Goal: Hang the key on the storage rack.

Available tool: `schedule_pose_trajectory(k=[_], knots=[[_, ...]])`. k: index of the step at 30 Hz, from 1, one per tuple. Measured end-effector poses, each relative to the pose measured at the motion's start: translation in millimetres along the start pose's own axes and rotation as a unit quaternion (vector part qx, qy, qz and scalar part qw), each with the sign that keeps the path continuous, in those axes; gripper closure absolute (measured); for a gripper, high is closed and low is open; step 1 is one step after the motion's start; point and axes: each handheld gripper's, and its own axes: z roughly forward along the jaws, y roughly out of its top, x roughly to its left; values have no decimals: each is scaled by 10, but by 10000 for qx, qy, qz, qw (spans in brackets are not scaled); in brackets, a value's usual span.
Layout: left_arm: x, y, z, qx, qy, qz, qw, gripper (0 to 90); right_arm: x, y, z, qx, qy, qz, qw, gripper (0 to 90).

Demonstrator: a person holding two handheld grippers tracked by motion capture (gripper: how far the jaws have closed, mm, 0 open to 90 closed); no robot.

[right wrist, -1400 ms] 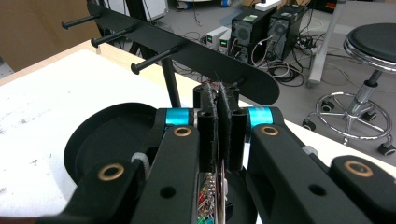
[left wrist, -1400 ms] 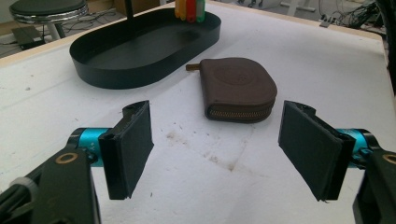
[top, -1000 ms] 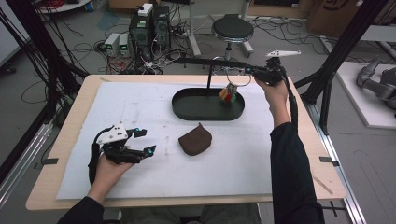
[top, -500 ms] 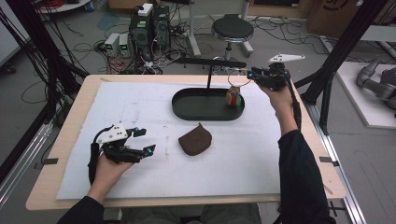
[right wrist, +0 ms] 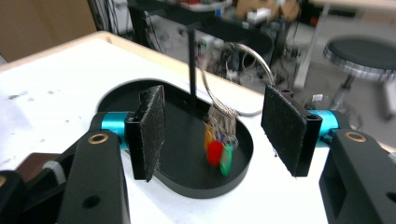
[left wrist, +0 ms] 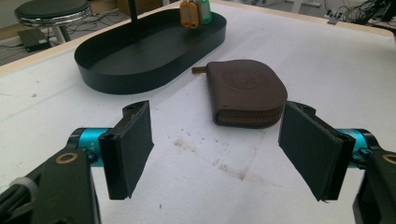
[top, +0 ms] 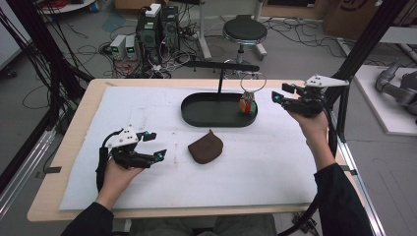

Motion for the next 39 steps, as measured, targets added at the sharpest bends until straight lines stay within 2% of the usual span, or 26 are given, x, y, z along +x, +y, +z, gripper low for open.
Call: schedule_pose_trajectory(k=[3, 4, 6, 8, 9, 11, 16, 18, 26, 34, 35, 39], knots=[[7, 17, 7, -25, 25, 5, 10000, 260, 85, -29, -97, -66, 46, -60, 9999, 414], [9, 17, 7, -23, 34, -6, 10000, 260, 178, -83, -177, -100, 65, -91, 9999, 410], [25, 15, 5, -16, 84, -21, 10000, 260, 253, -158, -242, -158, 83, -93, 9998, 390], [27, 12, 5, -36, 105, -64, 9999, 260, 285, -201, -266, -175, 74, -101, 9998, 388], [44, 10, -3, -34, 150, -62, 9999, 260, 342, -321, -310, -230, 78, -86, 9997, 382], [57, 6, -10, -49, 201, -98, 9997, 260, 367, -428, -321, -244, 76, -58, 9997, 374], [88, -17, -16, 17, 323, -181, 9993, 260, 372, -744, -297, -310, 44, 147, 9994, 353], [101, -23, -21, 30, 343, -186, 9992, 260, 360, -825, -263, -174, 94, 210, 9996, 342], [103, -22, -29, 2, 360, -202, 9991, 260, 319, -940, -250, -202, 63, 280, 9994, 331], [64, -10, -15, 59, 321, -130, 9994, 260, 324, -1051, -172, -9, -46, 285, 9996, 327], [58, -8, -13, 48, 300, -118, 9995, 260, 345, -1074, -146, 70, -50, 240, 9997, 327], [51, -9, -6, 15, 298, -114, 9995, 260, 370, -1076, -138, 106, -42, 162, 9998, 327]])
